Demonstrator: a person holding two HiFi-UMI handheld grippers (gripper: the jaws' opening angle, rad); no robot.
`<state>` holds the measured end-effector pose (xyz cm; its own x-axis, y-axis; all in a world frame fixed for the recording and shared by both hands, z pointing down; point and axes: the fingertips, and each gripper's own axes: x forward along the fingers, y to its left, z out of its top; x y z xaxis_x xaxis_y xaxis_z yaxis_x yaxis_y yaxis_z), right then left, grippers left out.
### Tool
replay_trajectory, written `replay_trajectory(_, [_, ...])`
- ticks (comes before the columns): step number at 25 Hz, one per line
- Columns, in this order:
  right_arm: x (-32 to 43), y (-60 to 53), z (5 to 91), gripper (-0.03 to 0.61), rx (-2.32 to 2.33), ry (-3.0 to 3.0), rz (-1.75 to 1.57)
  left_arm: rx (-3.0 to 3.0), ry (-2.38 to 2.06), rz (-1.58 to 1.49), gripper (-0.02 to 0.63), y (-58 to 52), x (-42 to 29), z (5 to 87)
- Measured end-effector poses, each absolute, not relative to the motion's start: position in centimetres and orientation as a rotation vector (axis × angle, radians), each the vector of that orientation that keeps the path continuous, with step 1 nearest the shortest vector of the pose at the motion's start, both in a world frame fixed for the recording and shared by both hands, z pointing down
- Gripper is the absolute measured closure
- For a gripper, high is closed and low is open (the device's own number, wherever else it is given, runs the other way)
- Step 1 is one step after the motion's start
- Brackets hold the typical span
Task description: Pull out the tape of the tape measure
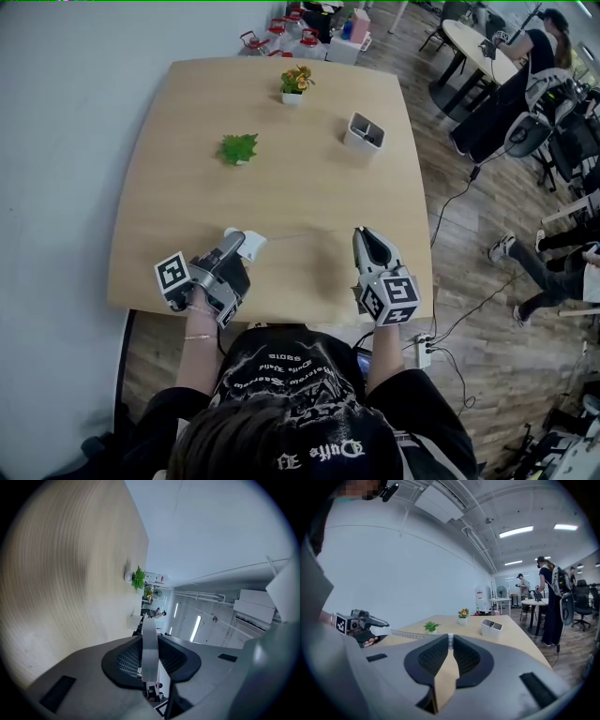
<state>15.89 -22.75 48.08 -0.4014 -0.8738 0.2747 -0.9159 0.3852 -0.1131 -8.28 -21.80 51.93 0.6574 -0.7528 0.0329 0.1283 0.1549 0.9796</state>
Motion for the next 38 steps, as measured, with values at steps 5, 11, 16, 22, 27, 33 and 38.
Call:
replay_trajectory(5, [15.9,-22.5,48.3,0.54,1.623,-2.452,0.366,1.256,-0.607,-0.691,0.518,-21.7,-8.2,52.1])
replay_trajectory(11, [18.1,-22.5,48.4,0.54,1.704,-2.429,0.416,1.246,-0.62,-0.698,0.518,-22.0,-8.9,52.3])
replay_trajectory(16, [18.5,-22.3,48.4,0.54,1.709,-2.423,0.41,1.241,-0.624,-0.701,0.518,-21.9,-8.8,52.5])
replay_trajectory(22, [18.6,-22.2,48.5,0.54,1.707,-2.411,0.395,1.24,-0.623,-0.704,0.518,-21.9,-8.7,52.5])
replay_trajectory(27, [19.2,-22.1,48.3,0.54,1.738,-2.393,0.39,1.242,-0.616,-0.698,0.518,-21.6,-8.3,52.2])
replay_trajectory(33, [19.8,-22.4,48.7,0.54,1.786,-2.37,0.424,1.23,-0.622,-0.701,0.518,-21.7,-8.5,52.6])
replay_trajectory(38, [20.5,-22.2,48.5,0.54,1.789,-2.38,0.438,1.214,-0.629,-0.713,0.518,-21.8,-9.0,53.0])
